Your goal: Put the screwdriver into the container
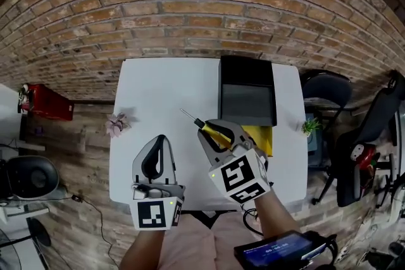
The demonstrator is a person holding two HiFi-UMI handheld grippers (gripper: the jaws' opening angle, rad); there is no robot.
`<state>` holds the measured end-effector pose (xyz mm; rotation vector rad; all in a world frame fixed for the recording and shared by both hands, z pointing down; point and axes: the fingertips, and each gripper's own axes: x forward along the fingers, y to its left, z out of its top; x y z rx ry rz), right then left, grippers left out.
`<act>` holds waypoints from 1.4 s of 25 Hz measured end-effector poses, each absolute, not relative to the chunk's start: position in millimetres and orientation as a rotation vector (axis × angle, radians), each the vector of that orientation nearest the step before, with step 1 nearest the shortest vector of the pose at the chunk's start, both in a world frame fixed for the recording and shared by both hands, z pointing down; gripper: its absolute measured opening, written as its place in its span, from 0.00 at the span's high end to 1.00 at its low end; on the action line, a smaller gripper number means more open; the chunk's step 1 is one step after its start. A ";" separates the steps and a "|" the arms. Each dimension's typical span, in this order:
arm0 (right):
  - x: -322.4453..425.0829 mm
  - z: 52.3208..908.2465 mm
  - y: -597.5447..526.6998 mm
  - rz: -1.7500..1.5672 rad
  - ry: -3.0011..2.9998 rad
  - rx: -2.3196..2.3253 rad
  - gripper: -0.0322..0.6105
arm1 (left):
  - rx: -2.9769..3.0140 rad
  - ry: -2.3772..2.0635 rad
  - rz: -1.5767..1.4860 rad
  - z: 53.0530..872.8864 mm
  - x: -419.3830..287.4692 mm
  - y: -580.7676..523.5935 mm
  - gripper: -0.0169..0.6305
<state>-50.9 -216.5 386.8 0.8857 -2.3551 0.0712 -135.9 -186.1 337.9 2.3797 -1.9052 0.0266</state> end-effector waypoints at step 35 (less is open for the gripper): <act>120.9 506.5 -177.7 0.187 -2.152 0.666 0.82 | 2.299 -1.870 0.070 386.4 5.3 -186.2 0.95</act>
